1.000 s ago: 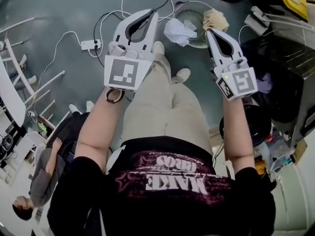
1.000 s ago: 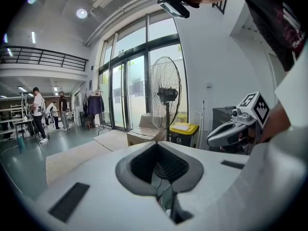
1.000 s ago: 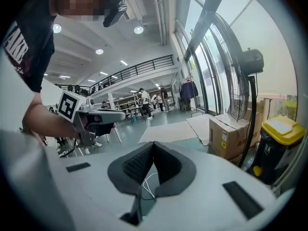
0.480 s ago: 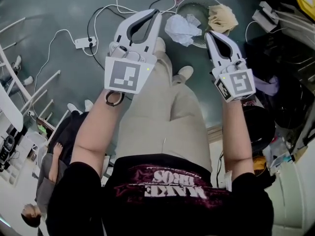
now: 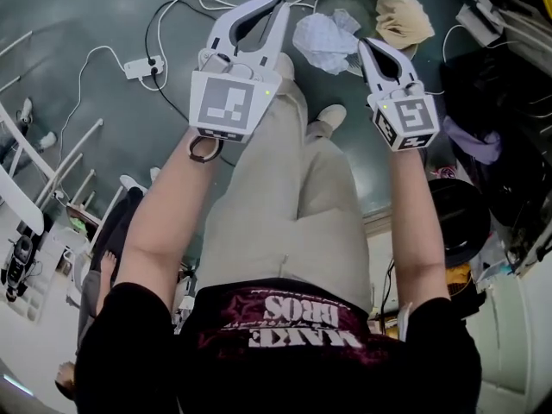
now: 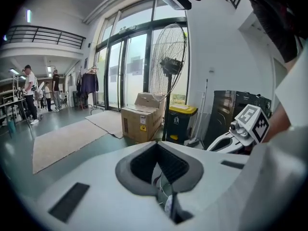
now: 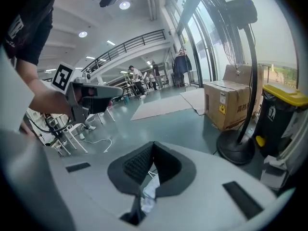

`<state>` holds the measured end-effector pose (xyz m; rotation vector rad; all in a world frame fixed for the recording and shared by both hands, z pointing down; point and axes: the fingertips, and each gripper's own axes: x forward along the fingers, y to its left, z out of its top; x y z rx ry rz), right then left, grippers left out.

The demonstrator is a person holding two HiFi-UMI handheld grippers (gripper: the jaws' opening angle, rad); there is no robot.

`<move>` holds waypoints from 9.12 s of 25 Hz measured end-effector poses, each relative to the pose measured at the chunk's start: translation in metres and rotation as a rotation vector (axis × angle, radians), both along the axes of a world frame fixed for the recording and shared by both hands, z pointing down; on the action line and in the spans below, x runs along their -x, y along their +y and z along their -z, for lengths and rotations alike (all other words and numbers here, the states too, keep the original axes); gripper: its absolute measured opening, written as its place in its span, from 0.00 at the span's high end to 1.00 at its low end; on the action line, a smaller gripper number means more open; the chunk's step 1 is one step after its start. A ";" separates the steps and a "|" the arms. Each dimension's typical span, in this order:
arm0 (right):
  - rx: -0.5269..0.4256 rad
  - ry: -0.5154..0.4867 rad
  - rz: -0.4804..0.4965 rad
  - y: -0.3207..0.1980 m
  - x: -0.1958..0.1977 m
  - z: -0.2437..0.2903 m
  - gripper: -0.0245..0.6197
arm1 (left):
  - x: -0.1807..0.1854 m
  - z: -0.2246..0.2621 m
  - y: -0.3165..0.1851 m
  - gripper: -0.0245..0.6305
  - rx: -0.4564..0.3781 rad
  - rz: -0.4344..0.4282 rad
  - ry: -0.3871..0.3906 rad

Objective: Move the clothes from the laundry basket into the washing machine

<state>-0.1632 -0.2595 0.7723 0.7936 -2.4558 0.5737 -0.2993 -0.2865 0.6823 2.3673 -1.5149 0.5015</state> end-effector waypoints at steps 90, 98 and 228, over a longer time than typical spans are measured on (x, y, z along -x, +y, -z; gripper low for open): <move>0.180 -0.224 -0.491 0.099 -0.182 0.322 0.72 | -0.215 0.234 0.099 0.96 -0.065 -0.471 0.020; 0.111 -0.277 -0.495 0.112 -0.212 0.404 0.72 | -0.238 0.236 0.125 0.95 -0.035 -0.496 0.018; 0.107 -0.373 -1.422 0.373 -0.598 0.211 0.69 | -0.615 0.168 0.247 0.96 -0.013 -0.904 0.060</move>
